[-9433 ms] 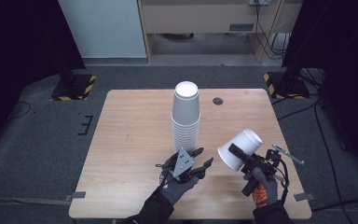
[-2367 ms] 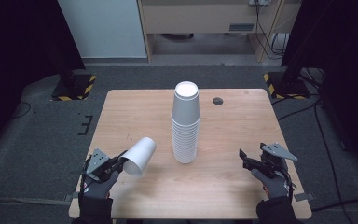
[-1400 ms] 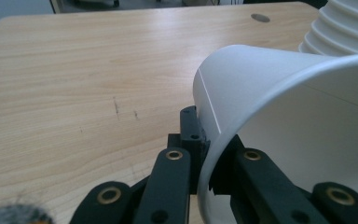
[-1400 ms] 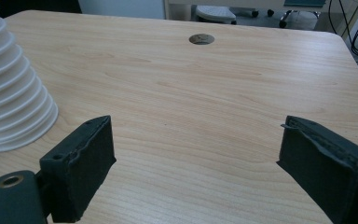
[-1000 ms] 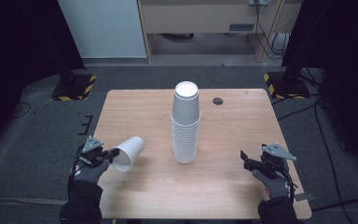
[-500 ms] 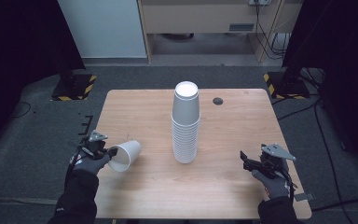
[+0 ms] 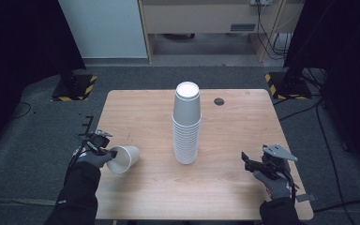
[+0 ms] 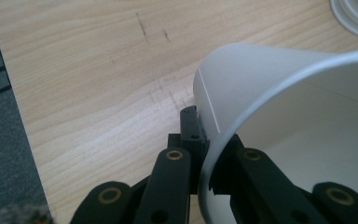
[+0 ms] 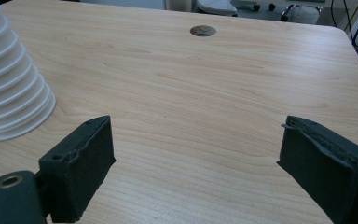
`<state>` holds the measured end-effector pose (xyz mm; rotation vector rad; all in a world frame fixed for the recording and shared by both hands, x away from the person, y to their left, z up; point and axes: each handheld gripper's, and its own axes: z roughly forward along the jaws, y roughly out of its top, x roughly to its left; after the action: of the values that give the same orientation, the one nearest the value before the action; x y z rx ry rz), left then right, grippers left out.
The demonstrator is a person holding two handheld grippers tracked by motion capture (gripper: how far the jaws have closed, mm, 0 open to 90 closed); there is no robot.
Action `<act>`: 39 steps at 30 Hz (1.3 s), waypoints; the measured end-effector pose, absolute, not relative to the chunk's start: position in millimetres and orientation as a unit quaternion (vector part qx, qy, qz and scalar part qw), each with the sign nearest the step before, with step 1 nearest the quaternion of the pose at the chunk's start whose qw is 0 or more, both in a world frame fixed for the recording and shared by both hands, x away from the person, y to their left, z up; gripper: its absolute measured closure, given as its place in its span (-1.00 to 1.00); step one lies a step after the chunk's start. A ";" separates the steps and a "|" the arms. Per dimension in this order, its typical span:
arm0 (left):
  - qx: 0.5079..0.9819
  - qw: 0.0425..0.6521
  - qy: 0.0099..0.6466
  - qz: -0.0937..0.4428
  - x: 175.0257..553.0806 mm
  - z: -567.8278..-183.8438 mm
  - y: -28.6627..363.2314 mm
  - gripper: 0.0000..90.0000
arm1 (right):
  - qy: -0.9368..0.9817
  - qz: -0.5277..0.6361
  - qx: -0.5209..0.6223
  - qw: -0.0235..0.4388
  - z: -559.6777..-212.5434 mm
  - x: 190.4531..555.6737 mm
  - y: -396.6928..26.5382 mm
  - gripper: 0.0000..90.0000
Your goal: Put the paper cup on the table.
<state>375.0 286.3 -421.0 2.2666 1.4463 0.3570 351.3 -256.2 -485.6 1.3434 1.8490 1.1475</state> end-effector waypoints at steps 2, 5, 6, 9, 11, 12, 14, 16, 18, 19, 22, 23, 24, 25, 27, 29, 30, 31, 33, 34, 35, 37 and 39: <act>0.821 0.198 0.523 0.115 376.7 -419.9 286.4 0.92 | 0.692 0.430 0.503 0.288 -485.8 351.4 -256.1 -0.78; 0.822 0.183 0.528 0.110 378.7 -417.3 287.7 0.92 | 0.692 0.430 0.503 0.287 -485.9 351.3 -256.1 -0.78; 0.822 0.181 0.530 0.105 379.4 -416.6 288.6 0.92 | 0.692 0.430 0.504 0.288 -485.9 351.4 -256.0 -0.78; 0.823 0.173 0.532 0.097 380.7 -415.3 290.2 0.92 | 0.693 0.430 0.503 0.286 -485.8 351.4 -256.4 -0.78; 0.825 0.162 0.534 0.090 381.2 -415.0 290.2 0.92 | 0.693 0.430 0.503 0.286 -486.1 351.5 -256.3 -0.78; 0.827 0.158 0.534 0.084 381.4 -415.1 290.2 0.92 | 0.692 0.430 0.504 0.286 -486.3 351.6 -256.2 -0.78; 0.828 0.147 0.536 0.075 381.6 -415.1 290.1 0.91 | 0.693 0.430 0.503 0.285 -486.3 351.5 -256.0 -0.78; 0.829 0.138 0.537 0.065 381.9 -414.3 290.7 0.91 | 0.694 0.430 0.503 0.284 -486.2 351.3 -255.7 -0.78; 0.830 0.129 0.540 0.056 382.1 -413.4 291.3 0.92 | 0.694 0.430 0.502 0.284 -486.2 351.3 -255.6 -0.78; 0.829 0.128 0.541 0.057 382.6 -411.7 292.1 0.92 | 0.695 0.430 0.501 0.284 -486.4 351.3 -255.6 -0.78; 0.827 0.116 0.548 0.045 383.0 -410.1 293.7 0.92 | 0.696 0.430 0.501 0.283 -486.6 351.5 -255.6 -0.78; 0.829 0.106 0.548 0.036 383.1 -410.2 294.3 0.91 | 0.695 0.430 0.500 0.284 -486.7 351.6 -255.6 -0.78; 0.830 0.100 0.547 0.029 383.1 -410.9 294.5 0.91 | 0.695 0.430 0.501 0.283 -486.4 351.4 -255.7 -0.78; 0.831 0.097 0.546 0.028 383.3 -411.5 294.3 0.91 | 0.694 0.431 0.502 0.284 -486.4 351.4 -255.6 -0.78; 0.833 0.091 0.545 0.021 383.5 -413.5 294.1 0.91 | 0.695 0.431 0.501 0.284 -486.4 351.4 -255.6 -0.78; 0.832 0.085 0.548 0.014 384.0 -415.0 293.7 0.92 | 0.696 0.431 0.500 0.283 -486.3 351.3 -255.7 -0.78; 0.832 0.080 0.549 0.010 384.0 -415.9 293.4 0.92 | 0.696 0.431 0.500 0.283 -486.3 351.2 -255.7 -0.78; 0.831 0.075 0.552 0.006 384.4 -416.5 293.3 0.92 | 0.696 0.431 0.500 0.283 -486.3 351.3 -255.7 -0.78; 0.829 0.065 0.555 -0.003 384.4 -417.3 293.0 0.91 | 0.696 0.430 0.500 0.283 -486.5 351.4 -255.6 -0.78; 0.827 0.064 0.558 -0.005 384.2 -417.9 292.3 0.90 | 0.696 0.430 0.500 0.282 -486.5 351.4 -255.5 -0.78; 0.827 0.059 0.559 -0.006 384.1 -418.1 292.0 0.90 | 0.696 0.431 0.501 0.282 -486.5 351.4 -255.3 -0.78; 0.827 0.051 0.560 -0.007 384.0 -419.1 291.2 0.90 | 0.696 0.431 0.500 0.283 -486.6 351.5 -255.5 -0.78; 0.826 0.050 0.562 -0.006 384.3 -420.2 291.0 0.90 | 0.697 0.431 0.499 0.283 -486.4 351.3 -255.7 -0.78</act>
<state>384.3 291.0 -420.2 2.5143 1.7119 -0.0191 351.3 -255.7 -486.4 1.3364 1.8648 1.1536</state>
